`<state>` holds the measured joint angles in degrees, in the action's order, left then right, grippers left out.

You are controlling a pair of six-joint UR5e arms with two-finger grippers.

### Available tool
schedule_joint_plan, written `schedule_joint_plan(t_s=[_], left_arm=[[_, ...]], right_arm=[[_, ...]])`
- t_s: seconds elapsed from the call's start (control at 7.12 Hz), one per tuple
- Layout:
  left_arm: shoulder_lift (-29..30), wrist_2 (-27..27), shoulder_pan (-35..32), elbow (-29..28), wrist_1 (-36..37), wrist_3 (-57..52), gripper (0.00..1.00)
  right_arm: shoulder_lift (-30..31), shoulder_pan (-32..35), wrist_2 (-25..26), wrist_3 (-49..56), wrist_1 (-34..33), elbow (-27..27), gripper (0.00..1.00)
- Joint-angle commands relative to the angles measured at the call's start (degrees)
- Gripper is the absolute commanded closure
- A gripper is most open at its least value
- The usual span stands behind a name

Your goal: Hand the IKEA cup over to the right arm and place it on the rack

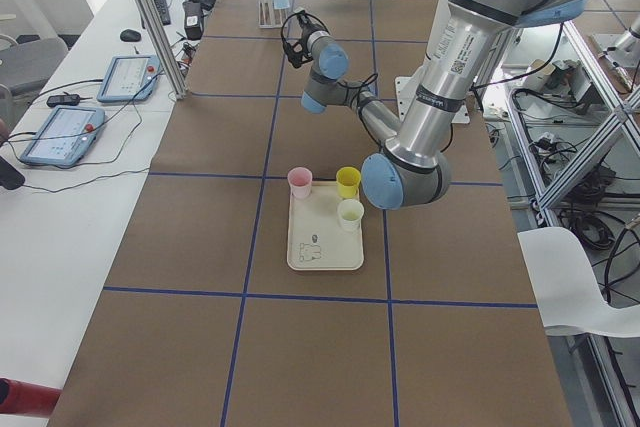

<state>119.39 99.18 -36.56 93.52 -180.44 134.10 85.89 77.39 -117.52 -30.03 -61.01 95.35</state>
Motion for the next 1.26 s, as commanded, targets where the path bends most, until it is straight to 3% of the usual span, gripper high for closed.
schedule_joint_plan(t_s=[0.0,1.12], left_arm=[[-0.03,-0.04,0.0,0.0,0.0,0.02,0.33],[-0.03,-0.04,0.0,-0.35,0.0,-0.06,0.33]], right_arm=[[-3.7,0.05,1.76,-0.47,0.11,-2.79,1.0],[-4.24,-0.57,2.21,-0.82,0.19,-5.35,1.0]])
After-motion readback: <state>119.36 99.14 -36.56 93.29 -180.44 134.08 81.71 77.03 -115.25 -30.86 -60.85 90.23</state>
